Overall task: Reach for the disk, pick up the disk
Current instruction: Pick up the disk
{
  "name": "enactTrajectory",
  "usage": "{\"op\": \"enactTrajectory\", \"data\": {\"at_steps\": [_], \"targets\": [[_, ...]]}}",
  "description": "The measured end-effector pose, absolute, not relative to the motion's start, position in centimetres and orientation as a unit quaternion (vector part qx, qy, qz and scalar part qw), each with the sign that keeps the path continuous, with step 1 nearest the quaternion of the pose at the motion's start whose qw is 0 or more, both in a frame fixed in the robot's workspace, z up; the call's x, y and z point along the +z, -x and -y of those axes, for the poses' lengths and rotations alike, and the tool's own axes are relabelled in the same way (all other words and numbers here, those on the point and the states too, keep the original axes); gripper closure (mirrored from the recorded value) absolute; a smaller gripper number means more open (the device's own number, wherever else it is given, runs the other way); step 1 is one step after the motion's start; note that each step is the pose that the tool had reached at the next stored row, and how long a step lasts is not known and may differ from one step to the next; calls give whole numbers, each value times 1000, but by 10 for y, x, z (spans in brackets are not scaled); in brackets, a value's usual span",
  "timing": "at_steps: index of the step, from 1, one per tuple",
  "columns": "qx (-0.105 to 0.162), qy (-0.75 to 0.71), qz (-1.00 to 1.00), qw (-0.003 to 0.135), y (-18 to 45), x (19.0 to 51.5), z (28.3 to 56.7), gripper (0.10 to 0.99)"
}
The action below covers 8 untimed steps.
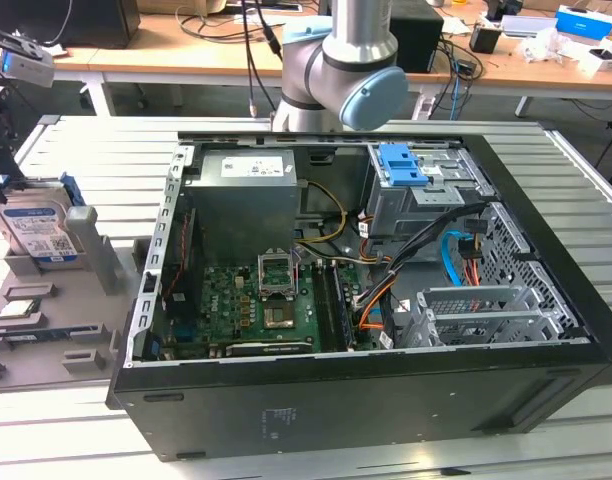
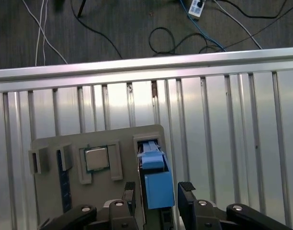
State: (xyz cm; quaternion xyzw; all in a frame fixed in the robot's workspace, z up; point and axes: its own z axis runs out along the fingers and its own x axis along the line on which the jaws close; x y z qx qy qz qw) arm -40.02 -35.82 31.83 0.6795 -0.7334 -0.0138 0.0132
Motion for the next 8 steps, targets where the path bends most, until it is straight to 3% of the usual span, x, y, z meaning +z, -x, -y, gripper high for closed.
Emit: {"op": "enactTrajectory", "data": {"at_steps": [8], "targets": [[-14, -695, 719, 13, 400, 307, 358, 604]]}}
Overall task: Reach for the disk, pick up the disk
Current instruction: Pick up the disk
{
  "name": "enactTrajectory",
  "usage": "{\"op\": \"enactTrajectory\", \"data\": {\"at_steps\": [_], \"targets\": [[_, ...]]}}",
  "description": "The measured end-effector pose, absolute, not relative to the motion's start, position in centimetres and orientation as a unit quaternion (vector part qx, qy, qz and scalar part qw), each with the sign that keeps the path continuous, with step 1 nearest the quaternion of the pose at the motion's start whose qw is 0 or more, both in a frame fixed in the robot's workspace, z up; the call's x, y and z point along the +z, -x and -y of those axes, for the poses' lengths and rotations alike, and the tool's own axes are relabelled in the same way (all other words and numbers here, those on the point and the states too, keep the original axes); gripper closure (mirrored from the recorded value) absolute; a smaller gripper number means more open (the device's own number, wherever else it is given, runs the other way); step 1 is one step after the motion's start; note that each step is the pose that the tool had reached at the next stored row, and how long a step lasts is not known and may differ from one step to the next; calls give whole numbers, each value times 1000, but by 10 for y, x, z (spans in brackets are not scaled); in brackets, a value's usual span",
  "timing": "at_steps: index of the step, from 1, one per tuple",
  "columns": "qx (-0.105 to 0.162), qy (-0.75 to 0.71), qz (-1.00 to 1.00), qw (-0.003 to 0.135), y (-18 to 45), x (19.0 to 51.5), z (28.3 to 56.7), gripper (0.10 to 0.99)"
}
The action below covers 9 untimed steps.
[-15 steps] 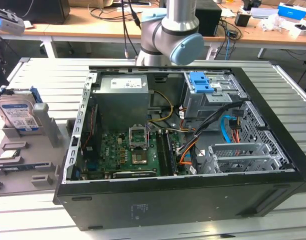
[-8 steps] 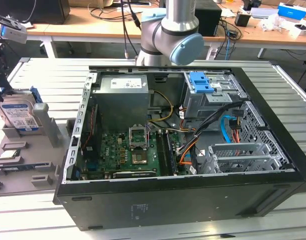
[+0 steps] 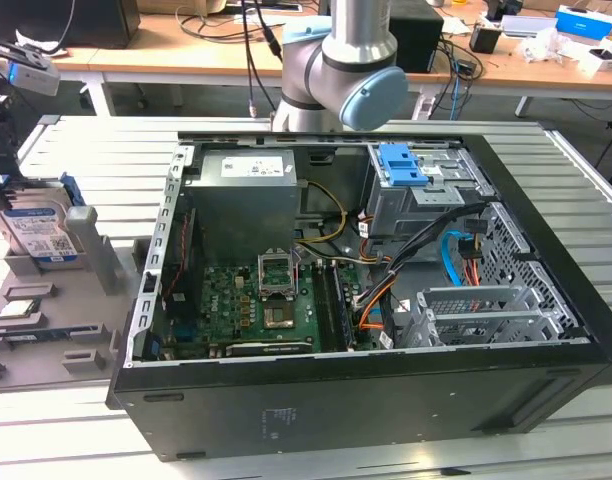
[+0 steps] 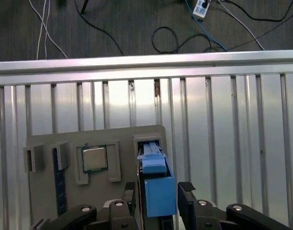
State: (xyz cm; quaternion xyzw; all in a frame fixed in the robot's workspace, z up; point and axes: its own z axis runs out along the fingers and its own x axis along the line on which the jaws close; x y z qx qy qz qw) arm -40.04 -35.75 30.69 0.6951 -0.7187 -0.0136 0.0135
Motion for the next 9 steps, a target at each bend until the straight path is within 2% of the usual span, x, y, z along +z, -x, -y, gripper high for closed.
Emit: {"op": "enactTrajectory", "data": {"at_steps": [9], "targets": [[-13, -704, 710, 14, 400, 292, 357, 604]]}}
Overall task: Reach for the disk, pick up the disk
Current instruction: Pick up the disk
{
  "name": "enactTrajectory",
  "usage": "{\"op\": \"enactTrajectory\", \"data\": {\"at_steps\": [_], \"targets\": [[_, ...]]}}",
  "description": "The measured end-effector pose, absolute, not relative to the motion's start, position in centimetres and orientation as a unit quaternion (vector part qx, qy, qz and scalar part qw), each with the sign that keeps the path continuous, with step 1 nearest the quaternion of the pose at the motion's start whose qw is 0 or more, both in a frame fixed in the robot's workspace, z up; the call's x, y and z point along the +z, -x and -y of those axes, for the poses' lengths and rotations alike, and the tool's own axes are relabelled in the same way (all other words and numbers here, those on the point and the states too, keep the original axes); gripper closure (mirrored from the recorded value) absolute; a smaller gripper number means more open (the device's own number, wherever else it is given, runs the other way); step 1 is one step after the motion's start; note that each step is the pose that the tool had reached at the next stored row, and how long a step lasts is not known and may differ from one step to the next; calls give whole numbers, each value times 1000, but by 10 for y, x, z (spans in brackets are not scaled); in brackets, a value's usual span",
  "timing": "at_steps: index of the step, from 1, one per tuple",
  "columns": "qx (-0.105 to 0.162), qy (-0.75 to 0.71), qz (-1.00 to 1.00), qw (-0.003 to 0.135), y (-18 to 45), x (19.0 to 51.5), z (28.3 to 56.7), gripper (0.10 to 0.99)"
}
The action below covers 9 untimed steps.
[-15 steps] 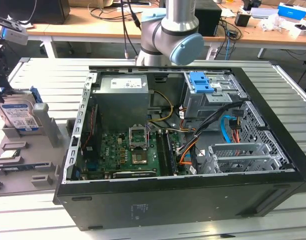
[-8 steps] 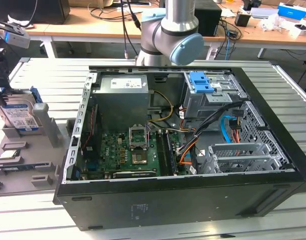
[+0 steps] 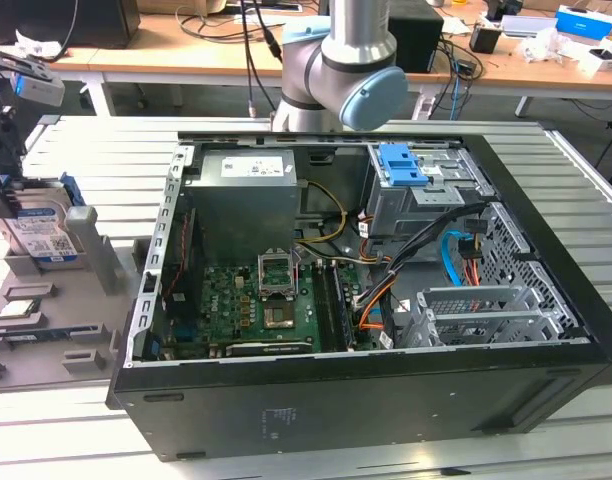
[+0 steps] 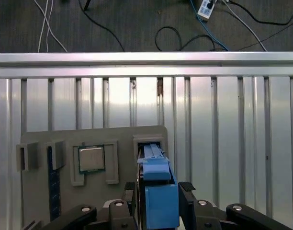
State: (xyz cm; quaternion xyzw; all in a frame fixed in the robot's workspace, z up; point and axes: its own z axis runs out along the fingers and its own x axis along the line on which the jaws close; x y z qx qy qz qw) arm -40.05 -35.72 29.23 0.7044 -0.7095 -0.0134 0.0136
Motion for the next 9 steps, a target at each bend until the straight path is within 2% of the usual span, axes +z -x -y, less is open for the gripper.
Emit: {"op": "enactTrajectory", "data": {"at_steps": [7, 8, 9], "targets": [[-13, -706, 708, 14, 401, 289, 357, 604], [-13, -706, 708, 14, 401, 289, 357, 616], [-13, -706, 708, 14, 401, 289, 357, 686]]}}
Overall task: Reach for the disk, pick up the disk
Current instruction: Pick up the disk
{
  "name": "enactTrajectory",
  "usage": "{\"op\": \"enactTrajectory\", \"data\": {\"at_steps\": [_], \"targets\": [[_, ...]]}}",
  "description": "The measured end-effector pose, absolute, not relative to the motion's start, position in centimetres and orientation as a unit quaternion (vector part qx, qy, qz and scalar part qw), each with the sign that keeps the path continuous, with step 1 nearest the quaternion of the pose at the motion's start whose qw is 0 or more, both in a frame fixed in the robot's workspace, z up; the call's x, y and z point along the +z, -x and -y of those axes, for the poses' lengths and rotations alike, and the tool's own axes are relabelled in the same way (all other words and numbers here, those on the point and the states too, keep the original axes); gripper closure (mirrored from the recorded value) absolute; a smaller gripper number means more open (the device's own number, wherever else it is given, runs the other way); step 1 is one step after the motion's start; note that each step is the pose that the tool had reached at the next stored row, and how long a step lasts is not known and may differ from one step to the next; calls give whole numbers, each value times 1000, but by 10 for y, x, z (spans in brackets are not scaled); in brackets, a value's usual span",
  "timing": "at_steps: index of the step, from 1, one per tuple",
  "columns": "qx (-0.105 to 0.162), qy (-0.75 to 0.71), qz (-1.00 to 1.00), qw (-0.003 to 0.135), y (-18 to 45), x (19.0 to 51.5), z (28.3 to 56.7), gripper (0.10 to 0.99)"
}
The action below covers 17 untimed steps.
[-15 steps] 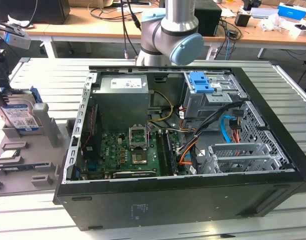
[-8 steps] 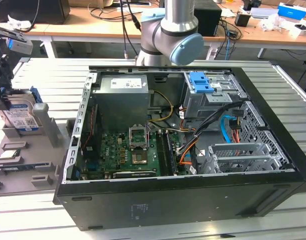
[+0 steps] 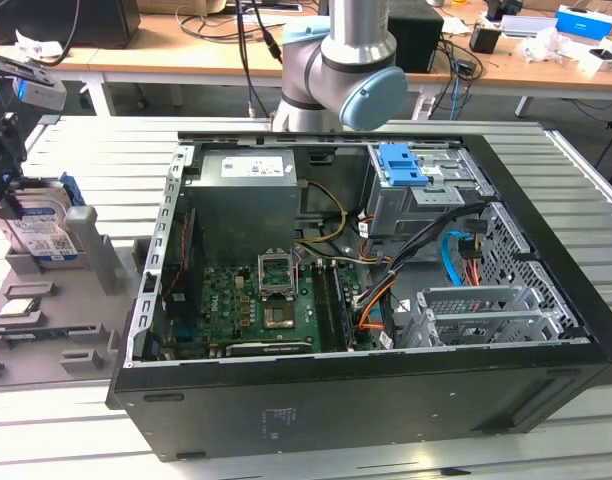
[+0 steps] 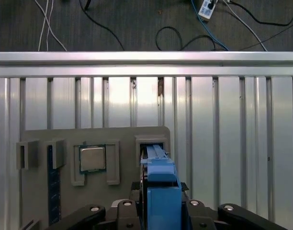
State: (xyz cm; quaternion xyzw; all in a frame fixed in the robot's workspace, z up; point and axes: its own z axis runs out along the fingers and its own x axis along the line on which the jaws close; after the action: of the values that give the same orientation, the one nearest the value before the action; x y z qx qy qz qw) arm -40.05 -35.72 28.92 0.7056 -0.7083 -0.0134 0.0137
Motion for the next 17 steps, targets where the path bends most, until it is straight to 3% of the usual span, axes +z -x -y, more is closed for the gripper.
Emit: {"op": "enactTrajectory", "data": {"at_steps": [1, 17], "targets": [[-13, -706, 708, 14, 401, 289, 357, 722], [-13, -706, 708, 14, 401, 288, 357, 722]]}}
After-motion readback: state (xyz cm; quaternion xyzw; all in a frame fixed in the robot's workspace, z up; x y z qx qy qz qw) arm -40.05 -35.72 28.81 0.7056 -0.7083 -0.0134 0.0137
